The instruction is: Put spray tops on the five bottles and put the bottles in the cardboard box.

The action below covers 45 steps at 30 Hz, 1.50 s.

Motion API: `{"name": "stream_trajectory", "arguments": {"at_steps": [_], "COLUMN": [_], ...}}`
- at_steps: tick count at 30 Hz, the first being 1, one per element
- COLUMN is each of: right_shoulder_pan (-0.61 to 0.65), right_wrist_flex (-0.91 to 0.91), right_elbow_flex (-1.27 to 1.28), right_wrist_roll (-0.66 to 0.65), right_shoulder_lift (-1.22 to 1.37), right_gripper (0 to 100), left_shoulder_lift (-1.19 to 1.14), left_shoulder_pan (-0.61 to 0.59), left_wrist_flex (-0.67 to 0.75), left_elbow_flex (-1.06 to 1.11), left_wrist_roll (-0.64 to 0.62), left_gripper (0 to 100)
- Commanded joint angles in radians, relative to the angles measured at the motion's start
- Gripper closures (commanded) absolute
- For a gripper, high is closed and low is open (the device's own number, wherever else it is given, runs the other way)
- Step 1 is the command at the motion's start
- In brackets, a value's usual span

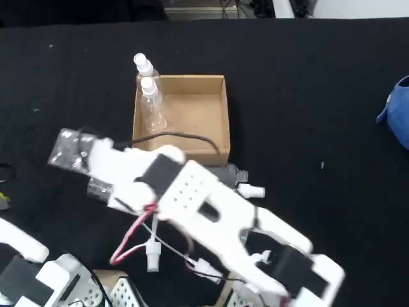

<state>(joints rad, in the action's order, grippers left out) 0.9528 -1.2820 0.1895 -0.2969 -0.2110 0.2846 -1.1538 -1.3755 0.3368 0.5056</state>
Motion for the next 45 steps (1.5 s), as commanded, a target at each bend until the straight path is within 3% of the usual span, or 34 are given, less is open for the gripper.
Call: {"name": "stream_trajectory", "arguments": {"at_steps": [1, 10, 17, 21, 24, 32, 40, 45], "right_shoulder_pan": [-0.097, -0.282, -0.583, -0.718, -0.801, -0.853, -0.902, -0.933], "right_wrist_flex": [-0.011, -0.132, -0.130, -0.121, -0.015, 0.388, 0.476, 0.496], "right_elbow_flex": [0.027, 0.054, 0.090, 0.162, 0.283, 0.679, 0.766, 0.768], "right_wrist_roll": [0.008, -0.026, -0.028, -0.028, -0.026, 0.074, 0.152, 0.160], "right_shoulder_lift": [-0.157, -0.363, -0.430, -0.433, -0.426, -0.427, -0.427, -0.427], "right_gripper": [77.0, 77.0, 81.8, 83.6, 83.6, 83.6, 84.6, 97.2], "left_shoulder_lift": [0.017, 0.017, 0.017, 0.017, 0.018, 0.017, 0.008, 0.006], "left_shoulder_pan": [0.079, 0.213, 0.340, 0.440, 0.510, 0.653, 0.702, 0.753], "left_wrist_flex": [0.011, 0.014, 0.015, 0.011, 0.009, 0.008, -0.103, -0.166], "left_elbow_flex": [0.002, -0.001, -0.002, -0.001, -0.001, 0.001, 0.001, 0.001], "left_wrist_roll": [0.006, 0.008, 0.011, 0.114, 0.229, 0.410, 0.644, 0.703], "left_gripper": [85, 85, 85, 85, 85, 85, 85, 85]}}
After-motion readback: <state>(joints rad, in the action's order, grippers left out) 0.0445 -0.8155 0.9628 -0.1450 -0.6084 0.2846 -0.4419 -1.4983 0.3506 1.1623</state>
